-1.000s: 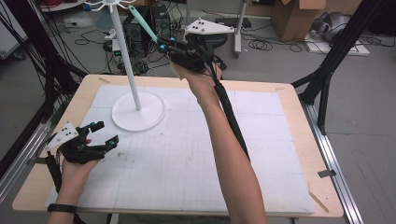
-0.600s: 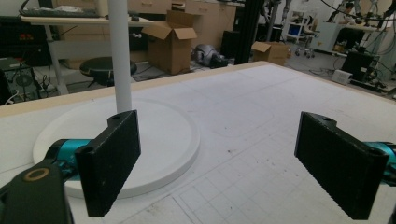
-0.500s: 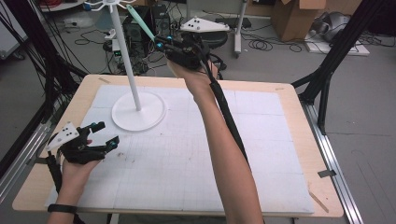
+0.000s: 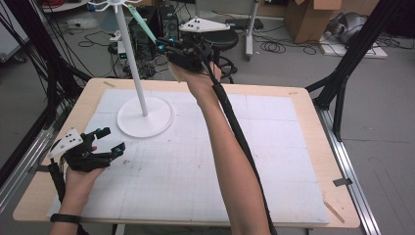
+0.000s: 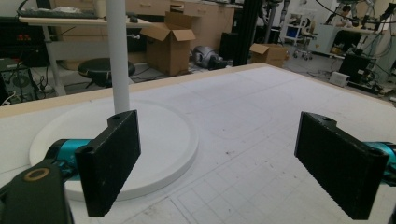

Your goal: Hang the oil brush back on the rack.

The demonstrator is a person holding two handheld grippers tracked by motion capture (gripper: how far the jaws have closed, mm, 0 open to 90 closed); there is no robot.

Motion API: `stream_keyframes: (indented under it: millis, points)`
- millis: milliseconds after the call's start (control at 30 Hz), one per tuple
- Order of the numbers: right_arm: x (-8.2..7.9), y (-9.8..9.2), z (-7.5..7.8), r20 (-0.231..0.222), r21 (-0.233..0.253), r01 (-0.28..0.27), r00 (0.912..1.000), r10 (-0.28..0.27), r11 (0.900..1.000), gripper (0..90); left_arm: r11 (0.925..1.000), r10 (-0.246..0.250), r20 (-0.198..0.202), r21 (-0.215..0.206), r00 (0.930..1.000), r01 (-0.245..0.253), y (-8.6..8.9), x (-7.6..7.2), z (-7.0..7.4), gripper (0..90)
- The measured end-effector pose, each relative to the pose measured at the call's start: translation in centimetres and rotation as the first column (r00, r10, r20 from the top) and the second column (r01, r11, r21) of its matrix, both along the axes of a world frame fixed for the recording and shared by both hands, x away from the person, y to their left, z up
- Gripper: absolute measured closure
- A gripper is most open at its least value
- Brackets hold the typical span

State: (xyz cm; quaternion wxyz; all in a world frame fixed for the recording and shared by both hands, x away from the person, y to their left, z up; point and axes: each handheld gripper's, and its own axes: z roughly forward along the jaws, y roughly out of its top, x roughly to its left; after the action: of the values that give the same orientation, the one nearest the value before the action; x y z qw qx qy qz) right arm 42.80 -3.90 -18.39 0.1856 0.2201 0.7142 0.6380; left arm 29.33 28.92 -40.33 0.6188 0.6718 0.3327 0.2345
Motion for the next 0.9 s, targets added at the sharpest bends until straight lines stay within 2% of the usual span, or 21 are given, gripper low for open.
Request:
stream_keyframes:
  millis: [400, 533, 633, 667, 867, 900]
  points:
    - [0.7, 1.4, -0.7, -0.019, -0.027, 0.003, 0.9998, -0.004, 1.000, 82.2, 1.0000, 0.000, 0.000, -0.004, 1.0000, 0.000, -0.1, 0.0, 0.0, 15.0]
    - [0.9, 1.9, -1.1, -0.026, -0.048, -0.002, 0.9997, 0.000, 0.999, 81.5, 1.0000, -0.007, 0.002, -0.005, 1.0000, 0.007, 0.0, 0.0, 0.0, 14.9]
    - [0.8, 2.3, -1.2, -0.013, -0.074, 0.009, 0.9999, -0.010, 0.997, 79.8, 0.9999, -0.011, 0.010, -0.012, 0.9999, 0.011, -0.1, 0.0, 0.0, 14.9]
    - [0.7, 2.5, -1.3, -0.002, -0.088, 0.005, 1.0000, -0.006, 0.996, 72.0, 0.9998, -0.012, 0.009, -0.012, 0.9999, 0.012, -0.1, 0.0, 0.0, 14.9]
    - [0.6, 2.2, -1.3, -0.012, -0.094, 0.009, 0.9999, -0.010, 0.996, 61.9, 0.9999, -0.012, 0.009, -0.012, 0.9999, 0.012, -0.1, 0.0, 0.0, 14.9]
    - [0.5, 1.7, -1.4, -0.019, -0.099, 0.000, 0.9998, -0.002, 0.995, 56.6, 0.9999, -0.012, 0.008, -0.011, 0.9999, 0.012, -0.1, 0.0, 0.0, 14.9]
